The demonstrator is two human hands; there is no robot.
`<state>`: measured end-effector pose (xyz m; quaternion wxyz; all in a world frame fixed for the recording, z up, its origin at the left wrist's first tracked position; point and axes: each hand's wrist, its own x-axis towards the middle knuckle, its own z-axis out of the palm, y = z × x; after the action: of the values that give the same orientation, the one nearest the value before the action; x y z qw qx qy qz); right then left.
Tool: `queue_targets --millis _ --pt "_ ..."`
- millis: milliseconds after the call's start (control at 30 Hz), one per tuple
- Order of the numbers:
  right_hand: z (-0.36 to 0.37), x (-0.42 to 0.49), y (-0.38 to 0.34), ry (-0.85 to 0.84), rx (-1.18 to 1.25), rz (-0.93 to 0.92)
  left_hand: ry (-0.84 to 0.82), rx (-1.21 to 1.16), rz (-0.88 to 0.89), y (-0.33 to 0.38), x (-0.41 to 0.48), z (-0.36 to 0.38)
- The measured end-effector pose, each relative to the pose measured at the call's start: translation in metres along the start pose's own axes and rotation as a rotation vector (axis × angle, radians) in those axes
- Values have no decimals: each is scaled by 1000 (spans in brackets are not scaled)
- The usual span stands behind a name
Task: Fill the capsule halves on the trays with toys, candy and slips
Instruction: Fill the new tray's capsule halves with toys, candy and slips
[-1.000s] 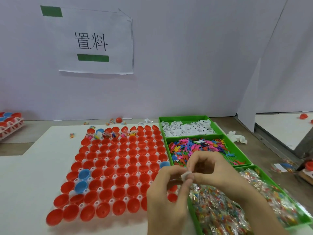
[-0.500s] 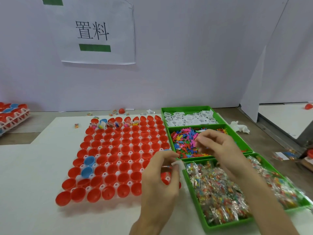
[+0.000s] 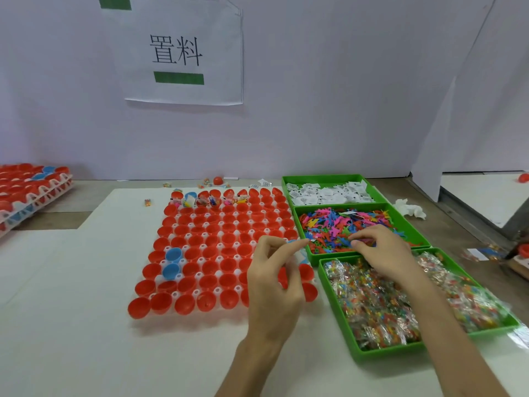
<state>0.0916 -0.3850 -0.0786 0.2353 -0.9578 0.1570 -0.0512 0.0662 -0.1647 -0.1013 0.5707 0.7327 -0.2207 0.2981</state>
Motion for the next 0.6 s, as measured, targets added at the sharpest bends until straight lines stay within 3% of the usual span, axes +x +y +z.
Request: queue_targets --millis 200,600 --pt "-2 -4 -8 34 95 -2 55 32 81 1 -1 -1" --pt "0 1 5 160 240 -54 -19 53 32 3 4 -5"
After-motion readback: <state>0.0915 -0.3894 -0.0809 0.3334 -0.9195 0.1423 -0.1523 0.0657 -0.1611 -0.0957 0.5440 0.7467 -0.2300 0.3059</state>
